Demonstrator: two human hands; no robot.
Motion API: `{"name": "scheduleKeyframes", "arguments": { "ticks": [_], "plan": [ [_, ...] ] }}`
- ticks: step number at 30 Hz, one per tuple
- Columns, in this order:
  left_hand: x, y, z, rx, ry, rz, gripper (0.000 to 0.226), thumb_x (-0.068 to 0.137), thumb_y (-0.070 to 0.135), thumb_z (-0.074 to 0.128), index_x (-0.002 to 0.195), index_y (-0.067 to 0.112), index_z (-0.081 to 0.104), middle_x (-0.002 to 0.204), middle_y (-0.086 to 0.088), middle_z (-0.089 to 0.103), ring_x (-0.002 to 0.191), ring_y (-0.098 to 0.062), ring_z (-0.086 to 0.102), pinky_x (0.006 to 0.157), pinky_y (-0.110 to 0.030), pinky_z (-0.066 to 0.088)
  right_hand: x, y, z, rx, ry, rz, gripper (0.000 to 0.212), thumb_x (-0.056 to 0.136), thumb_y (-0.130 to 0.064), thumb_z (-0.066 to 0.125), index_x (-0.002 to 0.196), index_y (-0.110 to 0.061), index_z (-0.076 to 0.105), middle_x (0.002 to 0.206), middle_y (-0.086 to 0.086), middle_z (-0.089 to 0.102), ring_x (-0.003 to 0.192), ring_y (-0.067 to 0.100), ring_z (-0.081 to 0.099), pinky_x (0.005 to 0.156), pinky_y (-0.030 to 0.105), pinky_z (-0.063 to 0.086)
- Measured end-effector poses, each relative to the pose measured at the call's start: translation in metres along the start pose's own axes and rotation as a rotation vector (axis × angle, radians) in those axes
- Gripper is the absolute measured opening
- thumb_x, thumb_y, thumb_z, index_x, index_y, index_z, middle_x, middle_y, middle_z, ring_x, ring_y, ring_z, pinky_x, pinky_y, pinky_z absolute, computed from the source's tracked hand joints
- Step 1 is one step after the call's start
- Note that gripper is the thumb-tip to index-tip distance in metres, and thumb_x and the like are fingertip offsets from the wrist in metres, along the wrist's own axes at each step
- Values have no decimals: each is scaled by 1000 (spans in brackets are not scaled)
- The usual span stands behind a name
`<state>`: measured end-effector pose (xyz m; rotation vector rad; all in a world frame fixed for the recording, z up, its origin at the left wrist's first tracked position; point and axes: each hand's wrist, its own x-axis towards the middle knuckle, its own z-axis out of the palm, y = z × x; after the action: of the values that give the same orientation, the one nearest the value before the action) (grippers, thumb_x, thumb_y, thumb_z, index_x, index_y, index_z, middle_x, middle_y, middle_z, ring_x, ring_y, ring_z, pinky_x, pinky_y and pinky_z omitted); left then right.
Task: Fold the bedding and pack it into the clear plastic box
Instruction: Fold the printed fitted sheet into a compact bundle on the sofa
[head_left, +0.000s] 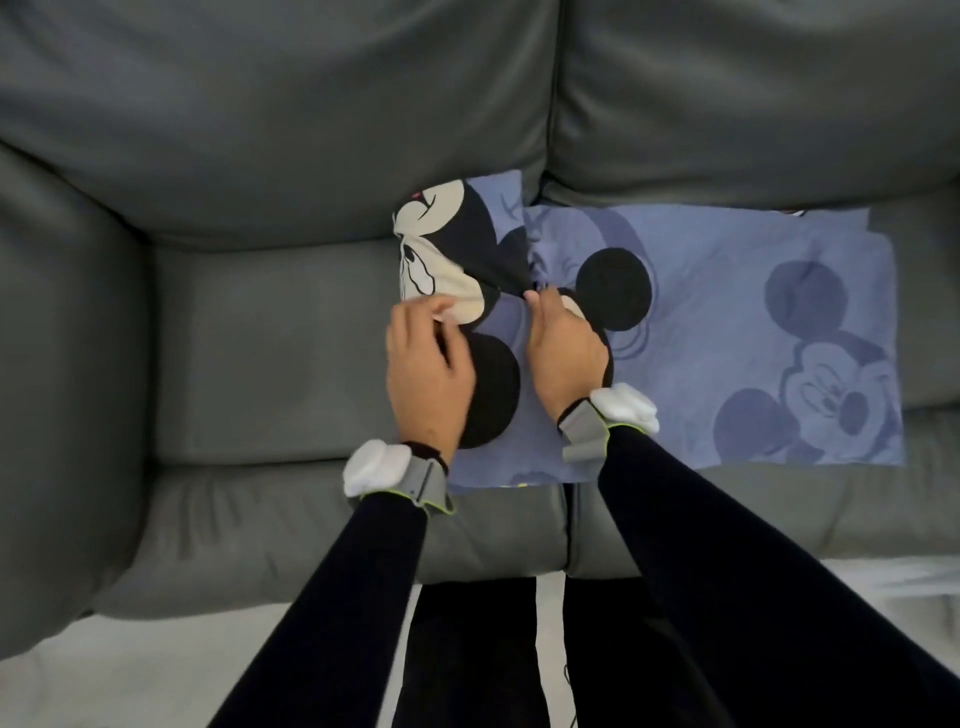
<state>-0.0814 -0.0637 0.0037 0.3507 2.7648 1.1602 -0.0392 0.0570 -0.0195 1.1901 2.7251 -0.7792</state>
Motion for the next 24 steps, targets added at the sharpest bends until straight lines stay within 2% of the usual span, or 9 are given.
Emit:
{"name": "scheduleKeyframes", "arguments": {
  "ticks": [2, 5, 7, 9, 11, 13, 16, 18, 24],
  "plan": [
    [23, -12, 4, 74, -13, 103, 21, 96, 15, 48, 112, 10, 60, 119, -6, 57, 110, -22, 53, 94, -24, 40, 1, 9, 0, 13, 21, -51, 38, 103, -34, 31, 119, -7, 52, 92, 18, 67, 85, 38, 65, 61, 36, 41],
    [54, -14, 27, 248, -315, 390, 34, 96, 27, 45, 128, 20, 56, 140, -3, 47, 139, -27, 31, 115, -51, 23, 10, 36, -6, 65, -25, 63, 38, 104, -35, 27, 115, -5, 47, 88, 21, 65, 83, 40, 62, 62, 34, 34],
    [71, -3, 45, 456, -523, 536, 43, 93, 46, 44, 135, 38, 47, 154, 4, 29, 146, -28, 11, 111, -66, 11, 15, 51, -7, 67, -76, 180, 37, 103, -37, 25, 112, -8, 45, 95, 19, 64, 89, 38, 60, 66, 34, 34],
    [95, 16, 65, 627, -708, 485, 56, 86, 64, 41, 140, 51, 30, 159, 11, 8, 146, -30, 5, 105, -71, 14, 10, 60, -8, 145, 54, 214, 32, 102, -36, 31, 112, -12, 50, 107, 13, 62, 96, 35, 58, 72, 35, 40],
    [123, 33, 80, 737, -812, 360, 71, 82, 74, 36, 145, 49, 12, 158, 11, 13, 142, -34, 13, 102, -67, 21, -13, 53, -9, 135, 238, 197, 27, 98, -35, 40, 108, -15, 55, 111, 6, 59, 98, 30, 56, 79, 40, 43],
    [151, 47, 90, 812, -837, 334, 72, 83, 73, 36, 145, 38, 24, 149, 2, 37, 136, -32, 28, 103, -59, 23, -47, 41, -9, 117, 328, 212, 31, 94, -40, 44, 105, -14, 56, 116, 7, 57, 101, 30, 54, 85, 43, 40],
    [178, 64, 92, 639, -867, 428, 39, 88, 49, 56, 113, 21, 65, 117, -5, 65, 115, -28, 53, 98, -39, 34, -91, 30, 5, 96, 244, 117, 37, 92, -47, 45, 107, -15, 55, 134, 11, 51, 125, 33, 47, 108, 54, 29],
    [189, 71, 95, 453, -890, 426, 29, 87, 36, 64, 100, 12, 71, 104, -9, 68, 100, -25, 61, 86, -30, 42, -103, 34, 22, 56, 175, -5, 34, 94, -46, 42, 112, -20, 56, 145, 10, 45, 139, 32, 34, 114, 61, 14],
    [185, 55, 120, 386, -667, 401, 29, 90, 34, 58, 97, 8, 70, 106, -14, 64, 98, -30, 59, 82, -31, 41, -115, 64, 51, -79, 24, -95, 34, 98, -35, 40, 125, -26, 57, 154, -2, 34, 146, 23, 25, 114, 57, 21]
  ]
}}
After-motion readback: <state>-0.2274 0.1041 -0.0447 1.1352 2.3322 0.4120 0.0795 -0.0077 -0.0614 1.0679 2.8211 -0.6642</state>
